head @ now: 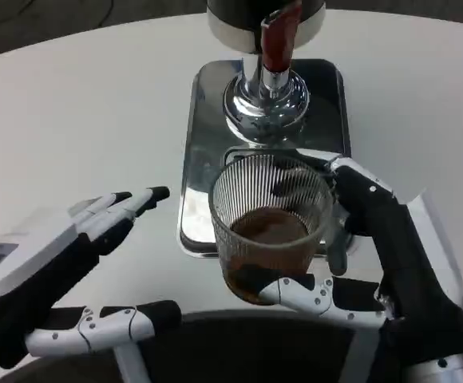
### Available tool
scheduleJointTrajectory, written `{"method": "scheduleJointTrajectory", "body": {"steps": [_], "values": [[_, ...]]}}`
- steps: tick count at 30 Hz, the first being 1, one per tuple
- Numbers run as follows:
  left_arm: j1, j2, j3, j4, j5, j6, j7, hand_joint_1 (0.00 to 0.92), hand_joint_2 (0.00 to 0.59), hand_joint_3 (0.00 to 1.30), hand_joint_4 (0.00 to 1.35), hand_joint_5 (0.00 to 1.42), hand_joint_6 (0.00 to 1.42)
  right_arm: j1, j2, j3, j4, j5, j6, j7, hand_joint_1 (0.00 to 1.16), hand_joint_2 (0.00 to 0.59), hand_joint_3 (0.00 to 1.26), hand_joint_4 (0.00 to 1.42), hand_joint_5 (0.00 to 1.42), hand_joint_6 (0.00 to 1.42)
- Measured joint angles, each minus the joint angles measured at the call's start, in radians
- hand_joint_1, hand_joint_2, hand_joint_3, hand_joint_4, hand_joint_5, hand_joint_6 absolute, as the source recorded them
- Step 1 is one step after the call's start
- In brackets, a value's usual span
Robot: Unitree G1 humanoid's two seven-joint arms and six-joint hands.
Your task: Grasp the cup under the faucet to collect the drink, then remove the cup.
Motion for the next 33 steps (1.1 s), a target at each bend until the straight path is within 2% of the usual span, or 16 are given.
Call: {"method": "scheduleJointTrajectory", "body": {"steps": [13,25,33], "values": [[0.117,-0.018,0.055,-0.078,-0.004,-0.001,0.000,0.000,0.106,0.01,0.00,0.00,0.00,0.008,-0.024,-0.001,-0.016,0.030,0.000,0.045,0.92,0.131,0.87,1.01,1.21,1.30],[0.171,-0.026,0.094,-0.113,-0.007,-0.002,0.000,0.000,0.106,0.01,0.00,0.00,0.00,0.014,-0.046,-0.025,-0.019,0.060,-0.004,0.079,0.92,0.133,0.87,1.01,1.22,1.30],[0.204,-0.031,0.122,-0.128,-0.010,-0.024,0.000,0.000,0.106,0.01,0.00,0.00,0.00,0.027,-0.060,-0.025,-0.024,0.076,-0.008,0.092,0.92,0.129,0.87,1.01,1.22,1.30]]}}
